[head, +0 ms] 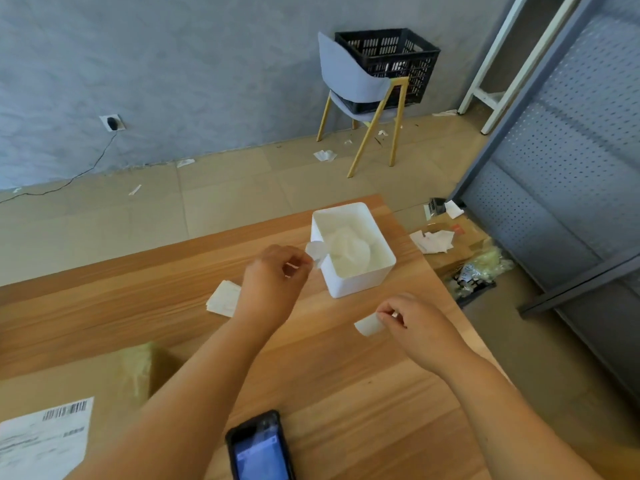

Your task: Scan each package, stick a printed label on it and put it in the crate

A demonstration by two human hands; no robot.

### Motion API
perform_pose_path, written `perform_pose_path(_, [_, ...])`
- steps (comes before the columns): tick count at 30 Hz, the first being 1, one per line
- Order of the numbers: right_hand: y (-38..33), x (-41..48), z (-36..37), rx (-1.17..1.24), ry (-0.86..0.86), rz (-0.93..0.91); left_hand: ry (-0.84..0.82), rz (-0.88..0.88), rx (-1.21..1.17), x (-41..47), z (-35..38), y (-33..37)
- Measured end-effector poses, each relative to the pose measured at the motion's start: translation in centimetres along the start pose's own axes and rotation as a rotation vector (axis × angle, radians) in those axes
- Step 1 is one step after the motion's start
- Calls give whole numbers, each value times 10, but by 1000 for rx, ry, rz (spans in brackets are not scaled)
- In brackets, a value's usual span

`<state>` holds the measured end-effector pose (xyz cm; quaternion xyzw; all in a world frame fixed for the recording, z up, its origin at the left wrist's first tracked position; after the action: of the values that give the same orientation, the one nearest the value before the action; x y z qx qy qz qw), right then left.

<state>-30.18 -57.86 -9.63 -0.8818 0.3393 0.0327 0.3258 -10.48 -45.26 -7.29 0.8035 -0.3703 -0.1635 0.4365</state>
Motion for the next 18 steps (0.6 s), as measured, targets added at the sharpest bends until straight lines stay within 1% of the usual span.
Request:
perform_pose_path(3, [21,7,-15,25,30,5,4,178,136,34,33,13])
perform_pose_path(5, [32,10,-23,41,42,-1,-39,263,301,53,54,14])
perform_pose_path(8, [44,17,-29,50,46,-1,-220,308,730,73,82,3])
perform_pose_path(10, [50,20,-32,49,52,1,-355,298,867,78,92,-3])
perform_pose_path(12, [54,22,-32,43,52,1,-451,273,907,77,96,-8])
perform_pose_path(14, [56,23,-31,29,44,-3,-508,225,882,73,95,-13])
perform_pose_path(16, [56,23,-28,26,42,-4,-504,185,810,65,88,-14])
perform_pose_path(18, [54,22,-23,54,54,-1,-433,151,684,53,77,-13])
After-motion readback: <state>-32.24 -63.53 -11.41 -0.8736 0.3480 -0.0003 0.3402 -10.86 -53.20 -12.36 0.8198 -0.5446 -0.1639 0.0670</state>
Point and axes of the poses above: each hand's wrist, its own x-axis towards the middle knuckle, its own z-axis out of the palm, y = z × x, the point moved 1 cm from there along x, towards the middle knuckle, and after that the axes turned 4 degrees about -y, right-handed, at the moved point
